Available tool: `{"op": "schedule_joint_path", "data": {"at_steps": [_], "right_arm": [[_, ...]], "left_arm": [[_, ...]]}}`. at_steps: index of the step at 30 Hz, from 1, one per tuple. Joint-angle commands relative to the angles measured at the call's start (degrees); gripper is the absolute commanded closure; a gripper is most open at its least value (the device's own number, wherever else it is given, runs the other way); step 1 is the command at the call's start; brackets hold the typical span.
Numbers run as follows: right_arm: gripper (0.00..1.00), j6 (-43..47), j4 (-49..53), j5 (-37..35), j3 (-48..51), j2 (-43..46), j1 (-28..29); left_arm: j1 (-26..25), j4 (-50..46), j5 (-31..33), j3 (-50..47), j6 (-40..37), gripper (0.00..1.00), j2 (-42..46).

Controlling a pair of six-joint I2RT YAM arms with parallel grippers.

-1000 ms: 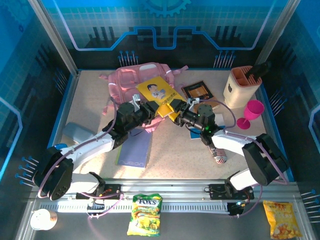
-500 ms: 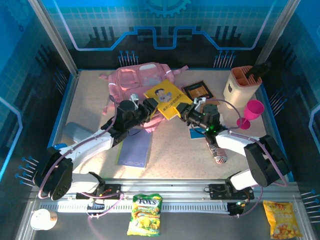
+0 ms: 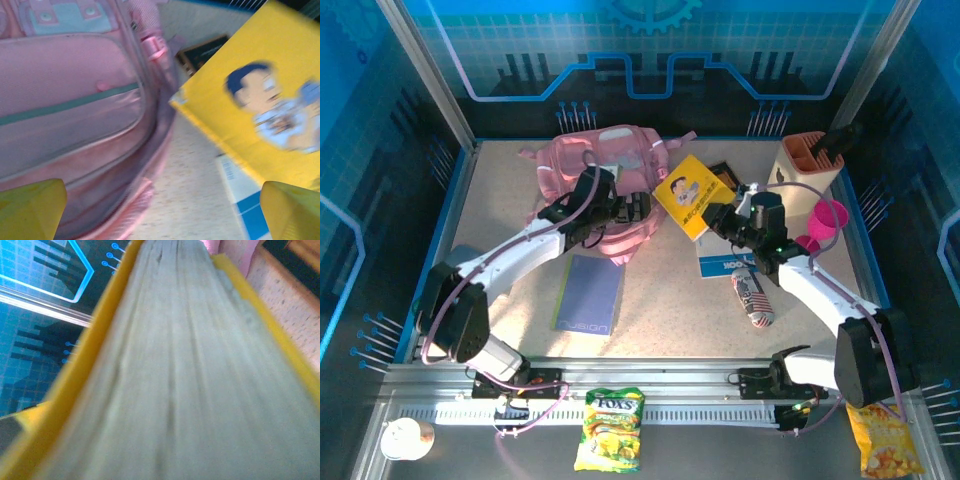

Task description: Pack the student bag

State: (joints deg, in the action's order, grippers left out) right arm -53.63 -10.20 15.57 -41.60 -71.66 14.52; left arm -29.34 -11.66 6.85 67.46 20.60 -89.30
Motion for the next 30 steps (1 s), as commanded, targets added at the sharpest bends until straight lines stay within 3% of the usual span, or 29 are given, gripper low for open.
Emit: {"op": "schedule_joint_path", "data": {"at_steps": [1, 4, 10, 15, 19, 25, 30], "right_arm": [[0.93, 6.78, 4.38, -0.43, -4.29, 1.25, -1.97], [0.93, 7.70, 5.89, -0.02, -5.55, 0.64, -2.87], [0.93, 8.92, 4.05, -1.40, -4.94, -0.25, -3.52], [0.92, 7.77, 2.81, -1.78, -5.18, -0.49, -3.48], [0.92, 6.29, 2.38, -2.66, -4.85, -0.91, -3.36], [0.92, 4.78, 1.41, -3.71, -4.84, -1.51, -2.86], [0.92, 3.91, 0.62, -3.80, -4.92, -2.35, -2.74]], "left_arm": [[0.84, -8.87, 5.04, 4.74, -18.61, 0.01, -4.13], [2.21, -13.49, 6.07, 9.51, -24.90, 0.06, -8.69], [5.37, -22.58, 3.14, 18.81, -38.26, 0.29, -18.62], [5.72, -26.27, 6.24, 23.47, -47.89, 0.30, -24.52], [5.81, -28.02, 4.96, 27.18, -50.22, 0.31, -27.36], [5.81, -28.64, 9.19, 30.93, -50.79, 0.42, -31.68], [5.46, -31.69, 8.05, 33.43, -50.35, 0.41, -33.81]]}}
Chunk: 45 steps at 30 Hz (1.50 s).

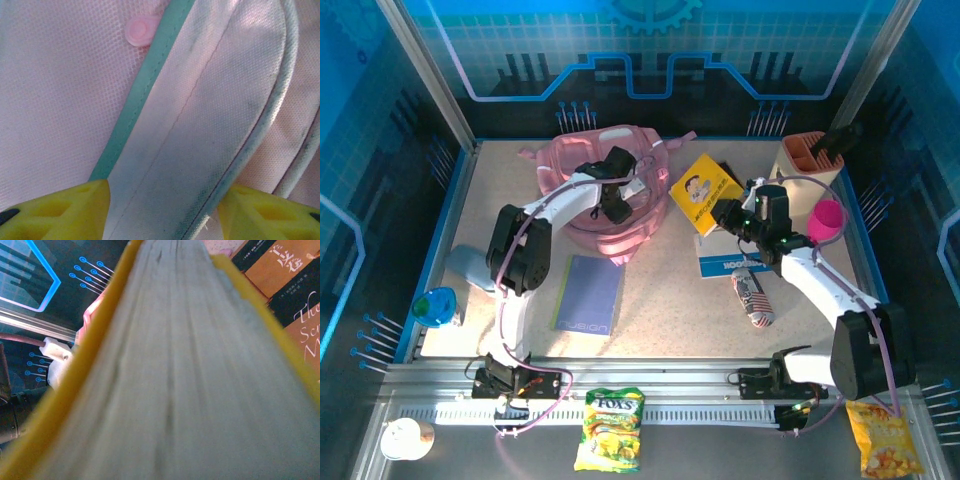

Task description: Pack the student bag

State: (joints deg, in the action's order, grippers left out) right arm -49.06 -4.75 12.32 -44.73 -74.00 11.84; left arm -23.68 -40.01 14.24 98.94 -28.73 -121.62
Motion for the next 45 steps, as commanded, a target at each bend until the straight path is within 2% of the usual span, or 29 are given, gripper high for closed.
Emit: {"op": "schedule_joint_path", "data": {"at_steps": [1, 6, 11, 14, 20, 25, 28, 33, 36, 41, 45], "right_arm": [[0.92, -0.93, -4.98, -0.54, -1.82, -0.16, -0.06], [0.92, -1.32, -4.88, -0.32, -2.22, -0.77, 0.03], [0.92, -1.50, -4.77, -0.45, -2.23, -0.93, 0.03], [0.92, -1.13, -4.11, -1.23, -2.17, -0.34, 0.04], [0.92, 0.69, -1.69, -2.69, -1.99, 2.35, -1.00], [0.92, 1.04, -0.27, -2.69, -0.69, 5.22, -1.89], [0.92, 0.75, 0.42, -2.84, 1.05, 7.80, -2.14], [0.91, 0.65, 1.85, -1.42, 2.45, 10.01, -2.51], [0.91, -0.61, 0.47, 1.96, 2.72, 9.71, -2.46], [0.91, -6.58, -6.18, 8.95, 3.07, 6.23, -1.78], [0.91, -12.71, -11.19, 10.81, 2.74, 1.46, 0.84]], "left_arm": [[-0.31, -3.66, 0.62, 1.99, -1.34, 0.40, -1.75], [-0.62, -4.09, 3.61, 2.86, -2.03, 0.42, -3.08], [-0.86, -1.33, 7.88, 4.03, -1.26, 0.60, -3.14], [-1.00, -2.52, 5.71, 5.30, -0.58, 0.64, -2.12], [-1.01, -2.88, 4.38, 4.83, 0.44, 0.85, 1.82], [-1.02, -2.69, 2.24, 4.67, 3.89, 0.99, 6.02], [-1.02, -2.86, -0.98, 4.44, 6.09, 1.00, 8.76], [-0.97, -1.23, -0.27, 4.43, 9.42, 1.00, 12.15], [-0.97, 0.87, -0.14, 4.93, 12.98, 1.00, 14.13], [-1.28, 5.32, -2.64, 5.28, 18.55, 1.00, 17.09], [-1.96, 9.01, -3.17, 5.12, 22.31, 1.00, 18.73]]}}
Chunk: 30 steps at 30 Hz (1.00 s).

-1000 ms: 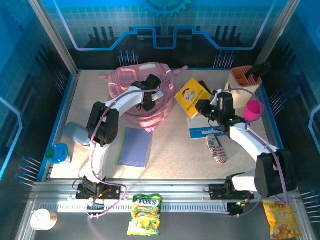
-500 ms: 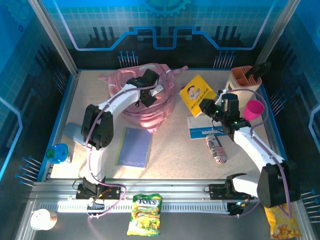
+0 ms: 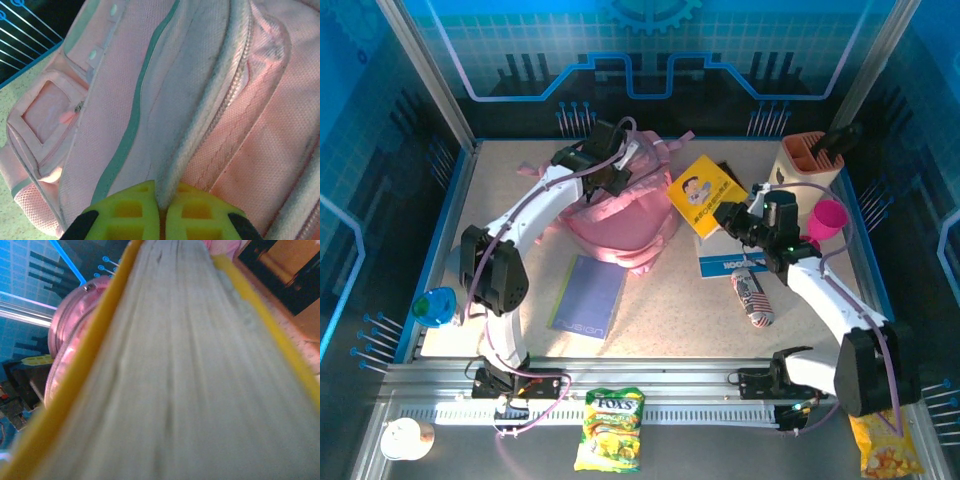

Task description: Pack the student bag

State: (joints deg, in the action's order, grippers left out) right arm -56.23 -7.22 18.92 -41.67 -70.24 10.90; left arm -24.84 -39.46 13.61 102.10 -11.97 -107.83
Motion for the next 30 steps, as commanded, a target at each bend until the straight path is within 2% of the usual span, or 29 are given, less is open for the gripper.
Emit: {"op": "schedule_joint_path", "data": {"at_steps": [1, 6, 13, 24, 26, 30], "right_arm": [[0.91, -7.58, -10.13, 3.88, -0.94, -3.87, 2.70], [0.91, -15.61, -15.95, 3.04, -5.75, -13.23, 7.56], [0.91, -20.45, -20.77, 0.76, -17.39, -27.26, 12.64], [0.91, -22.16, -15.10, -9.98, -31.33, -42.07, 15.71], [0.92, -22.59, -13.23, -12.72, -33.36, -44.30, 16.29], [0.91, -23.83, -11.76, -14.95, -36.92, -48.76, 17.37]], "left_arm": [[-0.99, 9.81, -2.53, 1.48, 7.07, 1.00, 5.34], [-1.31, 14.35, -4.92, -0.31, 12.92, 1.00, 6.31], [-1.30, 15.91, -6.62, -0.89, 15.08, 1.00, 6.67], [-1.35, 15.21, -7.30, -0.57, 16.26, 1.00, 6.52], [-1.35, 14.99, -8.96, -0.27, 15.84, 1.00, 6.17], [-1.31, 15.01, -9.54, -0.34, 15.44, 1.00, 5.93]]}}
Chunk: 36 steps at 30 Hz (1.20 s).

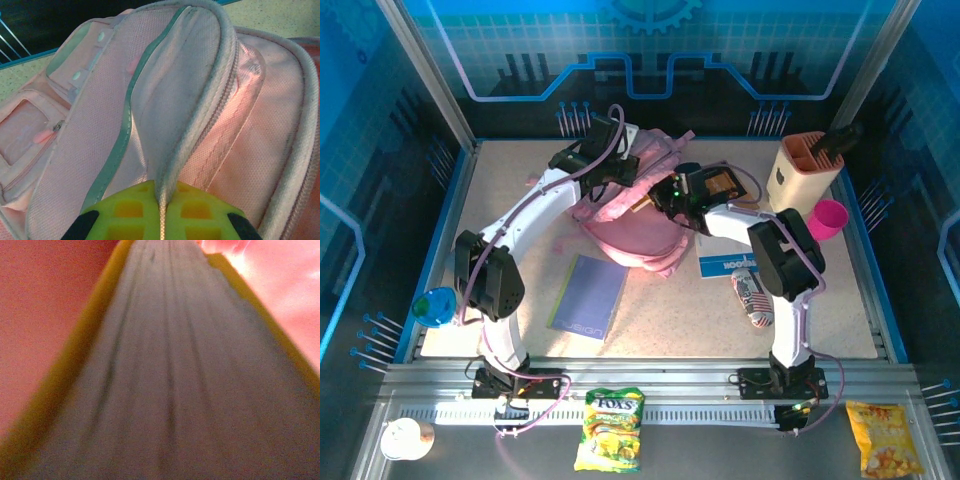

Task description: Pack the student bag

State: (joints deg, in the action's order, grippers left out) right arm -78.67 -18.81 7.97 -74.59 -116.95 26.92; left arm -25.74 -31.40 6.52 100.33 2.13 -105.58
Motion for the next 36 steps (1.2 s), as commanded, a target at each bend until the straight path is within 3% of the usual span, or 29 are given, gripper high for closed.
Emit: {"op": "schedule_joint_path", "data": {"at_steps": [1, 8, 12, 15, 19, 22, 27, 32, 33, 36], "right_arm": [[0.91, -1.80, -0.05, -3.97, -5.15, -3.47, 1.63], [0.71, -1.93, 2.17, 4.43, -15.67, -11.27, 1.86], [0.44, -0.72, 3.02, 4.14, -9.95, -6.64, 1.19], [0.33, 0.20, 2.34, 5.94, -2.52, -0.76, -0.29], [0.28, 1.78, -3.76, 9.62, 8.65, 8.07, -2.10], [0.27, 5.79, -1.76, 10.19, 13.89, 14.70, -2.40], [0.25, 13.11, 9.04, 4.15, 19.97, 24.48, -2.75], [0.22, 22.18, 22.99, -6.41, 21.07, 30.96, -3.10], [0.22, 23.42, 25.08, -7.68, 20.98, 31.57, -3.18], [0.22, 27.78, 29.94, -8.99, 19.74, 31.78, -3.21]], "left_arm": [[-0.39, 6.88, -2.20, 1.44, 1.21, 1.00, 3.56], [0.04, 6.11, -1.11, 2.58, 1.84, 1.00, 2.10], [0.98, 4.95, 0.63, 3.53, 2.49, 1.00, 0.81], [2.11, 3.87, 1.74, 3.56, 2.55, 1.00, -0.16], [3.68, 3.79, 3.14, 1.15, 1.68, 1.00, -0.60], [5.12, 4.40, 3.93, -1.62, 1.94, 1.00, -0.34], [7.29, 4.76, 3.58, -5.75, 3.14, 1.00, 0.29], [8.66, 4.18, 3.84, -8.41, 5.55, 1.00, 0.44], [8.85, 4.02, 3.38, -8.72, 6.19, 0.96, 0.60], [8.95, 2.96, -0.19, -9.52, 8.63, 0.64, 1.58]]}}
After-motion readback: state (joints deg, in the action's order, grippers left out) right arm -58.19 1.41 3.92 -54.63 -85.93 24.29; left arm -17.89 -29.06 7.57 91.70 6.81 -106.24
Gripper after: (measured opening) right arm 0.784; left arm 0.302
